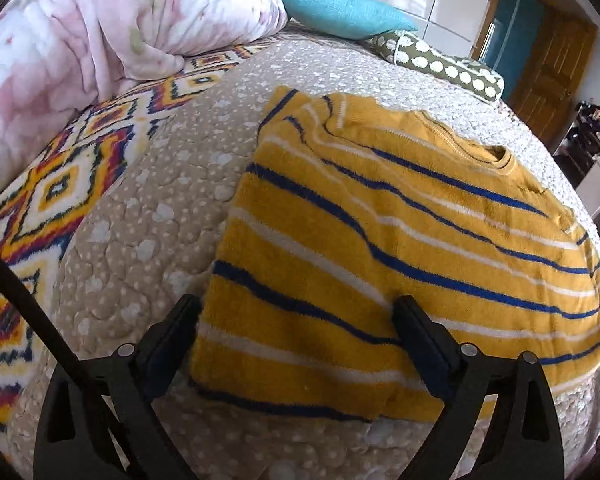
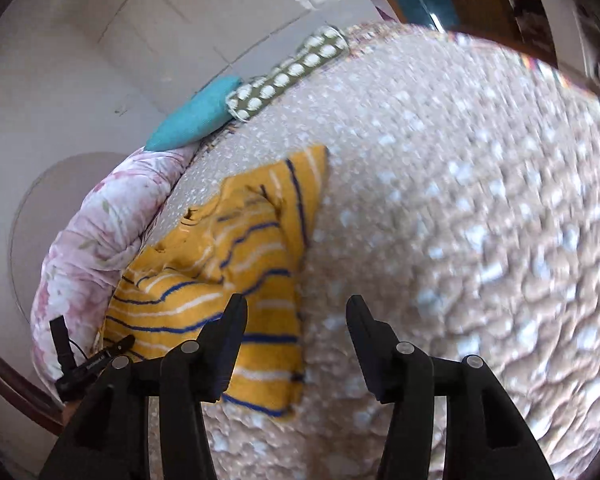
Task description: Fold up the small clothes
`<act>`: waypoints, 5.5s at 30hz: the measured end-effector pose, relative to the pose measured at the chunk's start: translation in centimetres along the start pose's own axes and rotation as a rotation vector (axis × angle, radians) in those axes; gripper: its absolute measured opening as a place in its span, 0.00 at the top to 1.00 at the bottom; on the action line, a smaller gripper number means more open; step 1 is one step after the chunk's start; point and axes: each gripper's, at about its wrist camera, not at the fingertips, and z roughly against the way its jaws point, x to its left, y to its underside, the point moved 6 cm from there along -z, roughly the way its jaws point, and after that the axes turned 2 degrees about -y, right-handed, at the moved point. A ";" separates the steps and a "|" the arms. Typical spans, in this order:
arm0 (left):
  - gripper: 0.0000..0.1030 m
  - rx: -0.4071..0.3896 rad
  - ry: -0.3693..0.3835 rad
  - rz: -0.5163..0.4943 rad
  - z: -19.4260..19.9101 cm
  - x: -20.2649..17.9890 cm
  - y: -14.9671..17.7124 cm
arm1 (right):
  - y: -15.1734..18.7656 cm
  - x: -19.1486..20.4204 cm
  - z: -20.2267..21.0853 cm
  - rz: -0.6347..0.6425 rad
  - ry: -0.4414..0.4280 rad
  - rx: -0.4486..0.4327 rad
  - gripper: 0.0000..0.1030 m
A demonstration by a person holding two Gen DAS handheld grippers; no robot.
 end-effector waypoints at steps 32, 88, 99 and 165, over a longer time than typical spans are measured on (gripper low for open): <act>0.06 -0.263 -0.113 0.578 7.8 19.5 -1.1 | 6.4 30.7 -24.3 0.539 0.117 0.280 0.73; 0.05 -0.064 0.203 0.242 2.4 5.2 -6.2 | -0.6 16.9 -16.9 0.162 -0.156 0.242 0.23; 0.51 0.045 0.285 0.141 -0.4 -1.2 -5.8 | -1.1 18.4 -22.7 0.024 -0.368 0.290 0.60; 0.04 -0.017 -0.063 0.074 0.6 3.3 -0.8 | -1.5 24.2 -28.2 0.543 0.123 0.308 0.79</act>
